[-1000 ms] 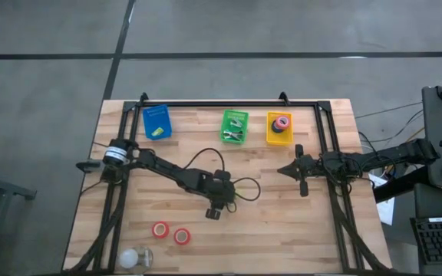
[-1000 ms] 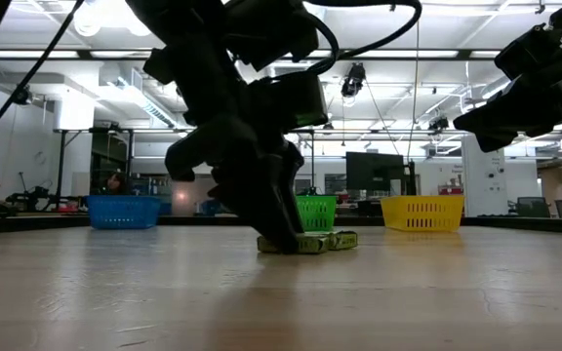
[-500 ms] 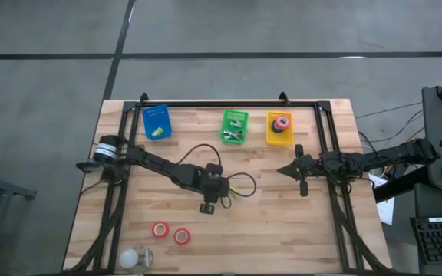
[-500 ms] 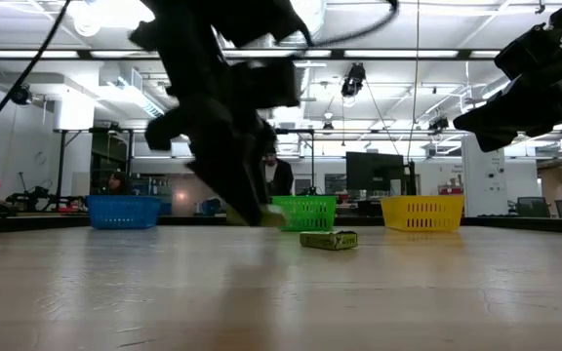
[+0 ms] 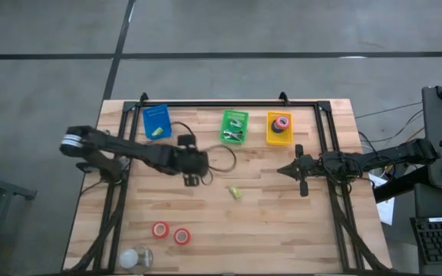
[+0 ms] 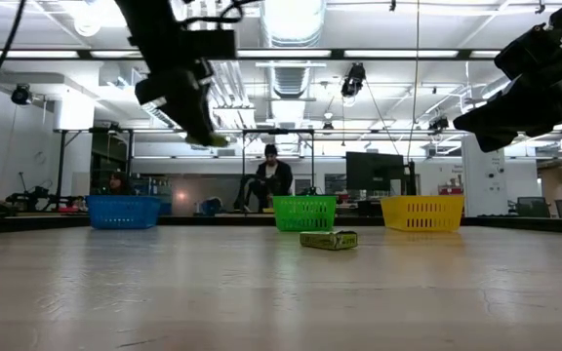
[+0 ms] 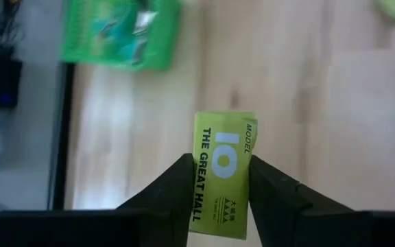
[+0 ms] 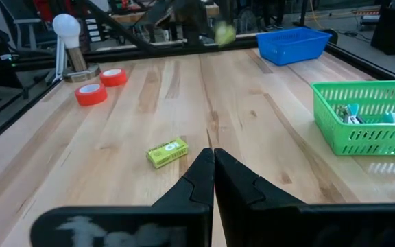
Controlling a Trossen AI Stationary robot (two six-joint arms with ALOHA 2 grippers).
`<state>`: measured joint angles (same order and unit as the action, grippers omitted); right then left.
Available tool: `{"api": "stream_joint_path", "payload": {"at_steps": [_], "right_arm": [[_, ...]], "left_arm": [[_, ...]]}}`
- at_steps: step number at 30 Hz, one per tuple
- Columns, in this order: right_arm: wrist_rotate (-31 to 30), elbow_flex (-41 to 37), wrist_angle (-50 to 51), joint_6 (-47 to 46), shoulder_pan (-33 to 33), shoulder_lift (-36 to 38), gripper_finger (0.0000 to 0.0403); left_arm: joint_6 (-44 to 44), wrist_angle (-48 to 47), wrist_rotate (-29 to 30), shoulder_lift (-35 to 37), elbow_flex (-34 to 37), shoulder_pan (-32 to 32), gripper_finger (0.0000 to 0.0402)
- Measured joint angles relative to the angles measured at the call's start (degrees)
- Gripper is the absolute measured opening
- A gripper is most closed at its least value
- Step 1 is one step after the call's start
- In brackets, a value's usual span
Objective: Pick and place Stapler, Stapler remover, tape
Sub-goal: Put the bottom green stapler pin box into the blue basket
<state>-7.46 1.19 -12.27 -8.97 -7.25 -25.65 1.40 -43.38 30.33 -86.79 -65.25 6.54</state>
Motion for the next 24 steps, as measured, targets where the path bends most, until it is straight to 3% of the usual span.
{"api": "stream_joint_path", "payload": {"at_steps": [9, 13, 24], "right_arm": [[-0.02, 0.0, 0.0, 0.0, 0.0, 0.0, 0.0009], [-0.02, 0.0, 0.0, 0.0, 0.01, 0.02, 0.0009], [0.0, 0.0, 0.0, 0.0, 0.0, 0.0, 0.0009]], "left_arm": [[7.55, 0.01, 6.55, 17.54, 12.36, -9.32, 0.0122], [20.87, -1.28, 14.31, 22.96, 16.92, -16.55, 0.0124], [22.63, 2.98, 8.96, 27.77, 25.45, -31.05, 0.0127]]}}
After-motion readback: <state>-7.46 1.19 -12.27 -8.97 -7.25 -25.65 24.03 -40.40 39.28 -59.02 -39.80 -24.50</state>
